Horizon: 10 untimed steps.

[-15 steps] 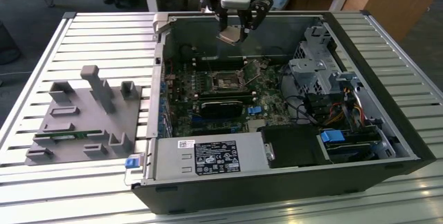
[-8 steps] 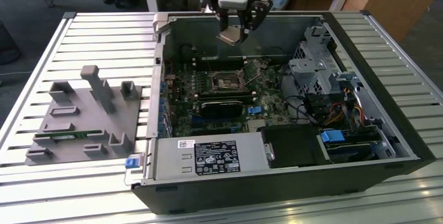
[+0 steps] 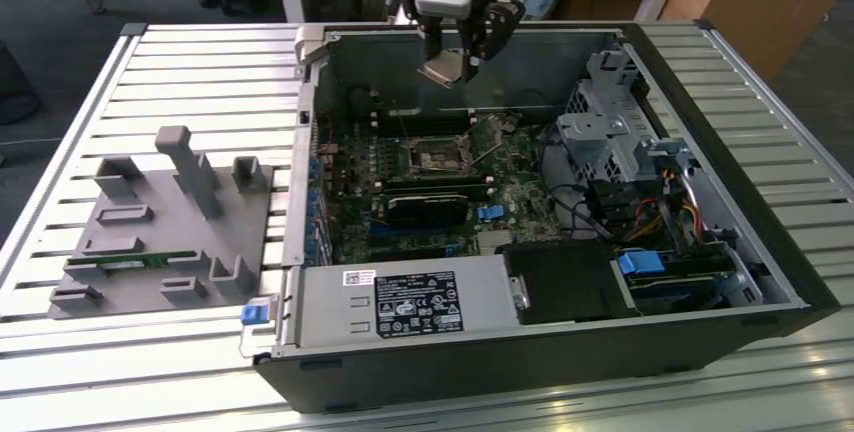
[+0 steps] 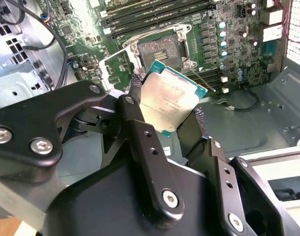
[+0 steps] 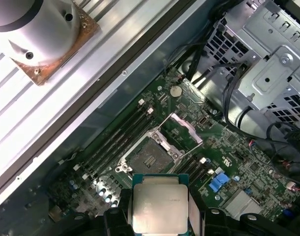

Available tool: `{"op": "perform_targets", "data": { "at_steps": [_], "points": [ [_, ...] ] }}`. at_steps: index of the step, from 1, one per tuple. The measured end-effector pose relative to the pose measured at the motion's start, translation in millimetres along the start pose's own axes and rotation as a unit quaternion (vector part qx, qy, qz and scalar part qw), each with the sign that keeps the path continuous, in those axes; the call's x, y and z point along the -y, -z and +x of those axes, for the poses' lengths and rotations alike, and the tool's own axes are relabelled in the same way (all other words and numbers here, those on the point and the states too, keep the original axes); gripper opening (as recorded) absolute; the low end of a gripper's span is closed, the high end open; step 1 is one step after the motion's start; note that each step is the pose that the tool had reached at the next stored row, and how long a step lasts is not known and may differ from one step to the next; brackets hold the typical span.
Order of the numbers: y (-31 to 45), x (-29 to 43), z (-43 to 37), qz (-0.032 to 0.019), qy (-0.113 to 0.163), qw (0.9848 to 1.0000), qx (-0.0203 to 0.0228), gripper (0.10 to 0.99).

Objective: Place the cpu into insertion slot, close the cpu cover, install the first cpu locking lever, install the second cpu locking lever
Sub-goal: 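Place the cpu into insertion slot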

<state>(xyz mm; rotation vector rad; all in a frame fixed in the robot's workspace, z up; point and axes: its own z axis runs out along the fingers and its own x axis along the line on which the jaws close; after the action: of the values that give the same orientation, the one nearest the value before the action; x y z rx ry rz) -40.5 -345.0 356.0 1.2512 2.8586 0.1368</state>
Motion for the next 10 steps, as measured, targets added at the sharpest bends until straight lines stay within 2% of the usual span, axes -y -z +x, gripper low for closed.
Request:
{"op": "perform_targets", "data": {
  "at_steps": [10],
  "points": [
    [-0.2,0.0,0.0,-0.0006,-0.031,0.9995,0.0027,0.541]
  ]
}}
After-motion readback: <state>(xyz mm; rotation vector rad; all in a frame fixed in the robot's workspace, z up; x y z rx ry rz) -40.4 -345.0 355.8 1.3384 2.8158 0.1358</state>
